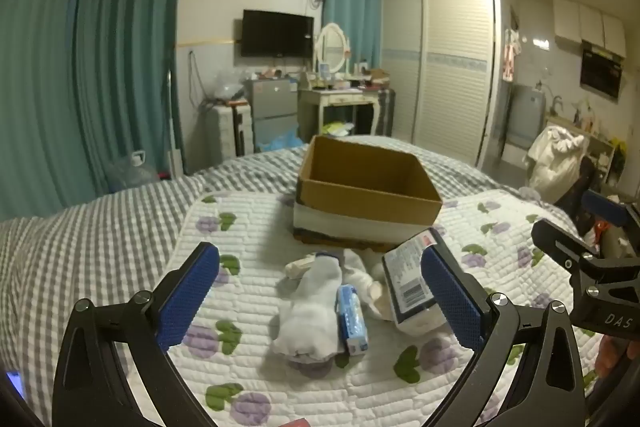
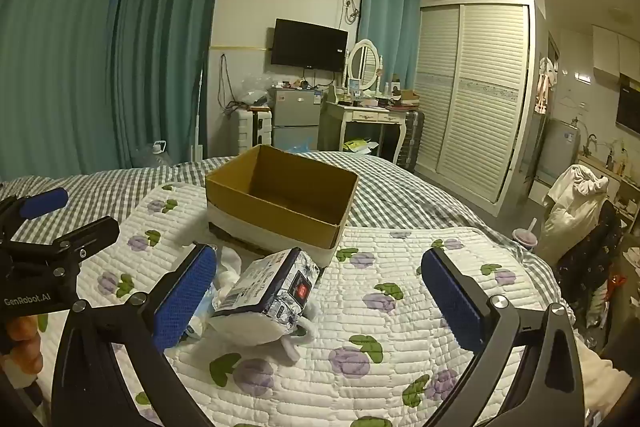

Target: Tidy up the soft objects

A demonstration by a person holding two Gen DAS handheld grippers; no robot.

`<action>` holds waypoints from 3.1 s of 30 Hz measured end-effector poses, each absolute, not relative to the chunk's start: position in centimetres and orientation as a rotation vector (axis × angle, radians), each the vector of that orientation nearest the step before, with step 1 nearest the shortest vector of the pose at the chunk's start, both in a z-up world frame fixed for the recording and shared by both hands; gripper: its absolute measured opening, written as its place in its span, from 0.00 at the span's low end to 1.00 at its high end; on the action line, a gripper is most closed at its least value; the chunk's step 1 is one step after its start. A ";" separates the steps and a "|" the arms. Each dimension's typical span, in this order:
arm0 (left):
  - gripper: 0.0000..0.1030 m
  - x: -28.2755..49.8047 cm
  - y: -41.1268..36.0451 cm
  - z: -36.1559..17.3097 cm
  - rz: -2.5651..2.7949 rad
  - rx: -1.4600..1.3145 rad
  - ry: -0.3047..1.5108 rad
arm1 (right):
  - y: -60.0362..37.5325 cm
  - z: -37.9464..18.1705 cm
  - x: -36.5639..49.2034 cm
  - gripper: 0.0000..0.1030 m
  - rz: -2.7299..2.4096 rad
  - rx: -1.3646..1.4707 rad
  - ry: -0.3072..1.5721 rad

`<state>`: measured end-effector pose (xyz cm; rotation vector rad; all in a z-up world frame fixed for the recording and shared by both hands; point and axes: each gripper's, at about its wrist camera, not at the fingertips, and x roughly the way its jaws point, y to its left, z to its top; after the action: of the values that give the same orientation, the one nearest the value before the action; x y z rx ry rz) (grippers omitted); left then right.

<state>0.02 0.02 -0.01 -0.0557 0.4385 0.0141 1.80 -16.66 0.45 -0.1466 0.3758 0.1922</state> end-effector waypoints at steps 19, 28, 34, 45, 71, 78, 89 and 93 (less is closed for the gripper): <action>1.00 0.1 0.2 -0.2 0.014 -0.054 0.440 | -16.1 -0.3 2.0 1.00 0.197 -0.153 0.385; 1.00 -0.1 0.1 -0.2 0.014 -0.053 0.442 | -16.1 -0.2 1.9 1.00 0.197 -0.156 0.387; 1.00 -0.1 0.1 -0.2 0.015 -0.052 0.442 | -16.1 -0.2 1.9 1.00 0.198 -0.156 0.386; 1.00 0.0 0.0 -0.2 0.016 -0.051 0.445 | -16.1 -0.2 1.9 1.00 0.198 -0.158 0.389; 1.00 -0.1 0.0 -0.4 0.017 -0.050 0.447 | -16.0 -0.1 2.0 1.00 0.199 -0.159 0.390; 1.00 0.0 0.0 -0.4 0.016 -0.049 0.447 | -15.7 -0.4 1.8 1.00 0.203 -0.161 0.389; 1.00 -0.9 0.2 0.3 0.011 -0.052 0.432 | -15.1 -0.4 0.9 1.00 0.211 -0.161 0.375; 1.00 -1.6 0.2 0.1 0.006 -0.046 0.454 | -14.8 -0.1 0.0 1.00 0.222 -0.175 0.364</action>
<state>-1.55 0.23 0.08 -0.0463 0.4540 0.0062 0.02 -14.84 -0.05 -0.1749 0.3643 0.2215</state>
